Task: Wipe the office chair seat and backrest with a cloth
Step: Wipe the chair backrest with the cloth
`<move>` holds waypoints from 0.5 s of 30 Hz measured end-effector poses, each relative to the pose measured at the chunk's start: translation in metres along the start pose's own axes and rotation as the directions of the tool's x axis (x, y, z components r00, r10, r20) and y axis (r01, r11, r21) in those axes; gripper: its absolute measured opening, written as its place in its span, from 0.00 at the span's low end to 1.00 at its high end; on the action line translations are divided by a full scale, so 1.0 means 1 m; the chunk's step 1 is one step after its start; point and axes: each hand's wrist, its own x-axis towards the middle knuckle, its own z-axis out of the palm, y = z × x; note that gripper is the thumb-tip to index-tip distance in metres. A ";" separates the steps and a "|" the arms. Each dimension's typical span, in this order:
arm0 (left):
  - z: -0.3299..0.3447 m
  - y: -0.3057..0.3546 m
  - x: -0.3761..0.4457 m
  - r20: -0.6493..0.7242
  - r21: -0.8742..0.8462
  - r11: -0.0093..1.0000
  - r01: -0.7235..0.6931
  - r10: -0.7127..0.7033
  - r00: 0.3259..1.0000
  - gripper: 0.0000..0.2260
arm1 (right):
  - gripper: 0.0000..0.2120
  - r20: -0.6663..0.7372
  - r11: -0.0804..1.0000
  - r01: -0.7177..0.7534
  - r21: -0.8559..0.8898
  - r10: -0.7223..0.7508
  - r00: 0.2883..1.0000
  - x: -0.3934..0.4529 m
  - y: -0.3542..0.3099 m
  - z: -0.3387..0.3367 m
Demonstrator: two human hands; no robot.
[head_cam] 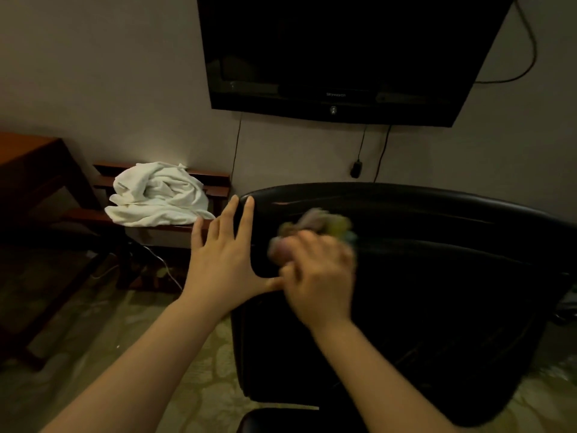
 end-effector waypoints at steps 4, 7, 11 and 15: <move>0.000 -0.011 0.001 0.055 0.134 0.986 -0.102 0.096 0.994 0.57 | 0.17 0.152 0.934 0.356 0.013 -0.354 0.923 0.018 0.007 0.004; -0.004 -0.021 0.007 0.083 0.091 0.981 -0.172 0.165 0.983 0.53 | 0.20 0.207 0.850 0.525 -0.046 -0.506 0.837 0.009 0.044 0.006; -0.005 -0.029 0.004 -0.036 -0.050 0.986 -0.158 0.157 0.987 0.35 | 0.23 0.305 0.756 0.652 -0.058 -0.609 0.733 -0.058 0.069 0.033; 0.002 -0.019 0.009 -0.098 -0.027 0.984 -0.178 0.175 0.980 0.31 | 0.20 0.367 0.606 0.792 -0.067 -0.724 0.585 -0.087 0.096 0.035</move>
